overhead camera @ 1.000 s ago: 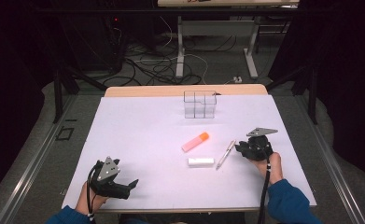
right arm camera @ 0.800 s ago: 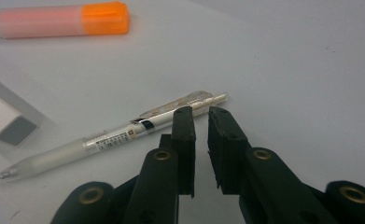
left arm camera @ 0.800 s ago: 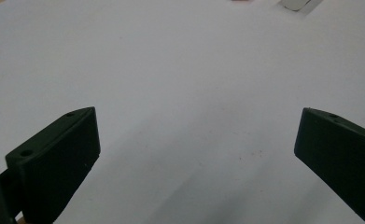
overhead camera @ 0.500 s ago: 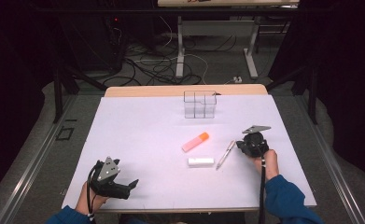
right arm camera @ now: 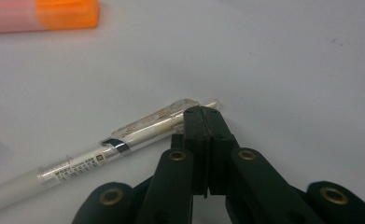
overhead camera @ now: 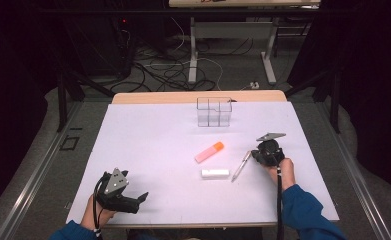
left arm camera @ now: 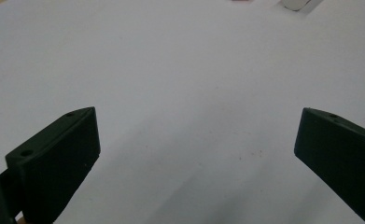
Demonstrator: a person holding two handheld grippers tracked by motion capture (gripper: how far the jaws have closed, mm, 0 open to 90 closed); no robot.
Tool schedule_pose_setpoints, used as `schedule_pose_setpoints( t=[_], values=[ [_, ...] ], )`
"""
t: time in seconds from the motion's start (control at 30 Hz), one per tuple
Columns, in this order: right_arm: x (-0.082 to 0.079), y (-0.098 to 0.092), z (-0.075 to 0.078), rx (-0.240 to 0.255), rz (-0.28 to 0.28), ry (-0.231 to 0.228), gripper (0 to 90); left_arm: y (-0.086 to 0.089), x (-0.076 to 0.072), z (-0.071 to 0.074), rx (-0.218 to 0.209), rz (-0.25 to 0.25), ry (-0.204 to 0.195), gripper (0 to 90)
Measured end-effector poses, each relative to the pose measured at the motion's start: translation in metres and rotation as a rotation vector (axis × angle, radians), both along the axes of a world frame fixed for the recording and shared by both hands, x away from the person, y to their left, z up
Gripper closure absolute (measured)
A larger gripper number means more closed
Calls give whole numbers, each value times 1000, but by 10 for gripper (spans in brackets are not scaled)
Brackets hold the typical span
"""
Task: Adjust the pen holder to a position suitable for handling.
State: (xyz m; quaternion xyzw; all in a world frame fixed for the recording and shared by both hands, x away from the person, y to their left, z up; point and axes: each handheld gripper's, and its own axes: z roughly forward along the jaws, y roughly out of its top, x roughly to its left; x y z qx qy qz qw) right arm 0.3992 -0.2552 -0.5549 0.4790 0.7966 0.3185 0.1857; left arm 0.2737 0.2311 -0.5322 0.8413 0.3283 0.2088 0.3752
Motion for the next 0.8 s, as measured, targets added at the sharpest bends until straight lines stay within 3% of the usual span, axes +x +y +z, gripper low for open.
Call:
schedule_pose_setpoints(
  t=[0.53, 0.57, 0.8],
  values=[
    [8, 8, -1, -15, 11, -13, 900, 0, 0, 0, 0, 0, -1, 2],
    [8, 9, -1, -10, 7, -16, 900, 1, 0, 2, 10, -7, 16, 2],
    [8, 10, -1, -16, 12, -15, 900, 0, 0, 0, 0, 1, -2, 2]
  ],
)
